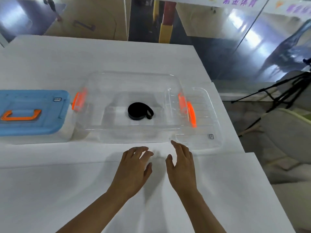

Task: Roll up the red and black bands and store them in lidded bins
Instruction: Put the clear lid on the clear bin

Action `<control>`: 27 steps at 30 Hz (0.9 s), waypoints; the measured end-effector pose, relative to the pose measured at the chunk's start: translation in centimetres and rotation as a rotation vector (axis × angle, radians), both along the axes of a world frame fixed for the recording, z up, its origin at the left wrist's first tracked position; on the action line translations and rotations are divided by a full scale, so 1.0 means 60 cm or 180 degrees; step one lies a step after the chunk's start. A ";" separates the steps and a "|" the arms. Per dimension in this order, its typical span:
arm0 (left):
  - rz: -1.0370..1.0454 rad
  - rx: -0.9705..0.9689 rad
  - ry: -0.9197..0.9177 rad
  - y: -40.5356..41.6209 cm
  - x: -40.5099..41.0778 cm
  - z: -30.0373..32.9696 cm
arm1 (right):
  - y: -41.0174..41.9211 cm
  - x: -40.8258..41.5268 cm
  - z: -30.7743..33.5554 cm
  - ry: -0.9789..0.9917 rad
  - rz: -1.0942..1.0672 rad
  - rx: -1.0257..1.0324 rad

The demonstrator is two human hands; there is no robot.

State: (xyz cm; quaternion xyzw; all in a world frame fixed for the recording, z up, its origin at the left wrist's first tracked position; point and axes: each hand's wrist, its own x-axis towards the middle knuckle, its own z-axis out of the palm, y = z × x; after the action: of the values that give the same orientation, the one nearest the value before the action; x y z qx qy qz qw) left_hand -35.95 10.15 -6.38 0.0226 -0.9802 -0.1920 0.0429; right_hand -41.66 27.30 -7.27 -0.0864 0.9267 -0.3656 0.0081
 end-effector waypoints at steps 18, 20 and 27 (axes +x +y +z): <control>-0.0523 -0.1102 -0.0570 0.226 -0.243 -0.176 | 0.247 -0.142 -0.131 -0.0430 -0.0383 0.0274; -0.0527 -0.1228 -0.0580 0.229 -0.255 -0.181 | 0.257 -0.146 -0.137 -0.0468 -0.0411 0.0274; -0.0788 -0.1320 -0.0329 0.241 -0.299 -0.183 | 0.264 -0.173 -0.144 -0.0524 -0.0777 0.0360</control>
State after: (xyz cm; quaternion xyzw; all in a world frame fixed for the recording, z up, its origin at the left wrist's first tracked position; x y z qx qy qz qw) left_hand -53.87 24.61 -17.37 -0.0972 -0.9948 0.0109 -0.0274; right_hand -52.03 43.14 -15.90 0.0577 0.9457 -0.3168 0.0444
